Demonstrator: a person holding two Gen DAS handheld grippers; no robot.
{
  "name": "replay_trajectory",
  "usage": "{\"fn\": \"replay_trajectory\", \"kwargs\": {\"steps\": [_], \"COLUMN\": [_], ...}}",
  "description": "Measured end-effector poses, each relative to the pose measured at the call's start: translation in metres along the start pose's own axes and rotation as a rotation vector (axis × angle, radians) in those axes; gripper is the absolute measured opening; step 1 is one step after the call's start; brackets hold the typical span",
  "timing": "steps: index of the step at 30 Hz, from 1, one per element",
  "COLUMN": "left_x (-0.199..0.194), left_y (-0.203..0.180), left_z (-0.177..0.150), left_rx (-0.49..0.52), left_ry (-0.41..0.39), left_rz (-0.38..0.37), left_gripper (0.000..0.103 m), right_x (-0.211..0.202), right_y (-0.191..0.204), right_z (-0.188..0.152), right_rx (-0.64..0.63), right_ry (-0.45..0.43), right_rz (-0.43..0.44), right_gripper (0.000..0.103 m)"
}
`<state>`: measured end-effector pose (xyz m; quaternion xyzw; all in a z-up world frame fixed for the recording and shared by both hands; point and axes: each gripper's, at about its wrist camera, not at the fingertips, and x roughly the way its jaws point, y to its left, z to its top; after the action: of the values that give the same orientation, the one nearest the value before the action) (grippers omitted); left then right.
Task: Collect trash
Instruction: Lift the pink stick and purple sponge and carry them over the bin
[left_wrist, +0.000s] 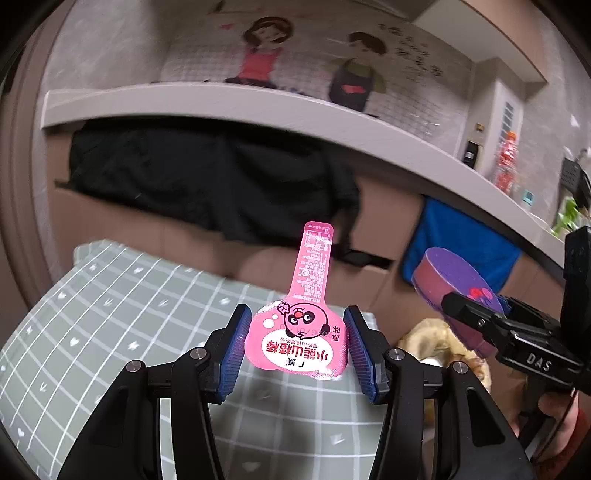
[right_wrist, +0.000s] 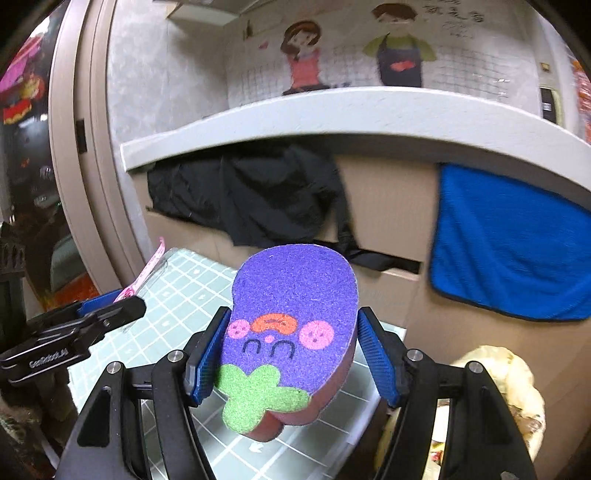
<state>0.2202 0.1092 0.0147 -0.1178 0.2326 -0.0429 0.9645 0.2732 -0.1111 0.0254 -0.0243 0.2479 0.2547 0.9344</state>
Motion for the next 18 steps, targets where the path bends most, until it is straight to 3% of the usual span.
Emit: {"fn": "replay_trajectory", "kwargs": {"steps": [11, 18], "left_x": [0.014, 0.033], "left_y": [-0.119, -0.172], "left_z": [0.001, -0.012], "left_rx": [0.152, 0.184], "left_ry": [-0.008, 0.027], "left_rz": [-0.108, -0.187], "left_gripper": [0.053, 0.053], "right_x": [-0.082, -0.116], "right_y": [-0.075, -0.128], "right_z": [-0.019, -0.038], "right_rx": [0.085, 0.157], "right_ry": [-0.092, -0.111], "right_rz": [-0.086, -0.182], "right_gripper": [0.065, 0.065]}}
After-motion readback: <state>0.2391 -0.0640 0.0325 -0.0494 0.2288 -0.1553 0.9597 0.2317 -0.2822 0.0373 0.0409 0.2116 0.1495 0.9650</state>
